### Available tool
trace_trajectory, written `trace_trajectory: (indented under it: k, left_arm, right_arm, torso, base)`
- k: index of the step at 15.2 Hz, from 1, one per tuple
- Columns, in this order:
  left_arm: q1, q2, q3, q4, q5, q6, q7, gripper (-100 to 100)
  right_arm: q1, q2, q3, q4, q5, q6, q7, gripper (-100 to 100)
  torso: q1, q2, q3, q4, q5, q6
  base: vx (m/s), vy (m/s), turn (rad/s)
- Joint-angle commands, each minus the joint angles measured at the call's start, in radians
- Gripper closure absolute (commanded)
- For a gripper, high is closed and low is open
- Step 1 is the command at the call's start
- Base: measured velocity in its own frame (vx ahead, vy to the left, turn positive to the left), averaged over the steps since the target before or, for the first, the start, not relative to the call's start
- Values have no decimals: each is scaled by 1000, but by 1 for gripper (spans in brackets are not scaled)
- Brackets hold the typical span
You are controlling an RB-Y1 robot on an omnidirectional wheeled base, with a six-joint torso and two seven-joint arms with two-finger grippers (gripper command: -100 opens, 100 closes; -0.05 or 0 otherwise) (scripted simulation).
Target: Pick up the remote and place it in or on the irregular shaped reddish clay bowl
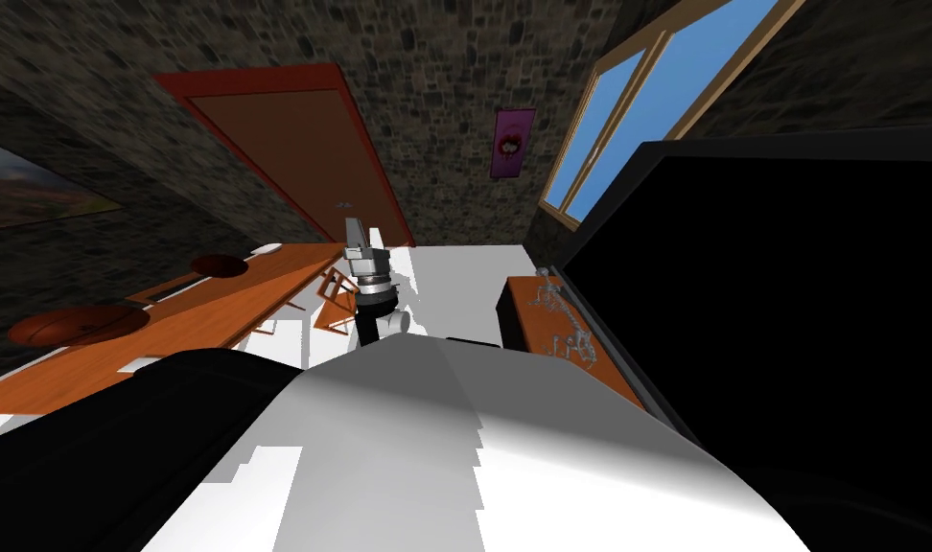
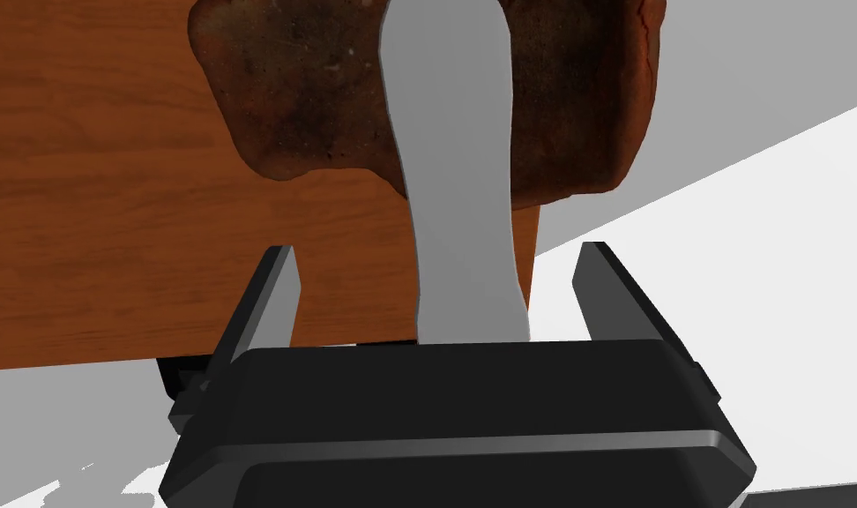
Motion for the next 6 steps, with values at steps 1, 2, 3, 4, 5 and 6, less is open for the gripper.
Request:
trace_trajectory:
  k: [1,2,3,4,5,6]
  left_arm:
    - [0,0,0,0,0,0,0,0]
    - [0,0,0,0,0,0,0,0]
    - [0,0,0,0,0,0,0,0]
    - [0,0,0,0,0,0,0,0]
    - [0,0,0,0,0,0,0,0]
    - [0,0,0,0,0,0,0,0]
  right_arm:
    - [0,0,0,0,0,0,0,-100]
    - [4,-4,-2,-4,-3,6,-6,-100]
    - [4,-4,-2,-4,-3,6,-6,-100]
    - [4,-4,-2,-4,-3,6,-6,-100]
    - [4,-3,-2,-4,-3,6,-6,-100]
    - [4,-3,-2,-4,-3,6,-6,-100]
  torso:
    - [0,0,0,0,0,0]
    - [-2,0,0,0,-1,0]
    - [-4,-1,0,0,-1,0]
    - [-5,-1,0,0,-2,0]
    - [-6,-1,-1,0,-2,0]
    - [-7,-1,-1,0,-2,0]
  base:
    - [-17,57,6]
    - [-6,21,-5]
    - [-3,11,-2]
    - [-2,6,-1]
    - [0,0,0]
    - [0,0,0]
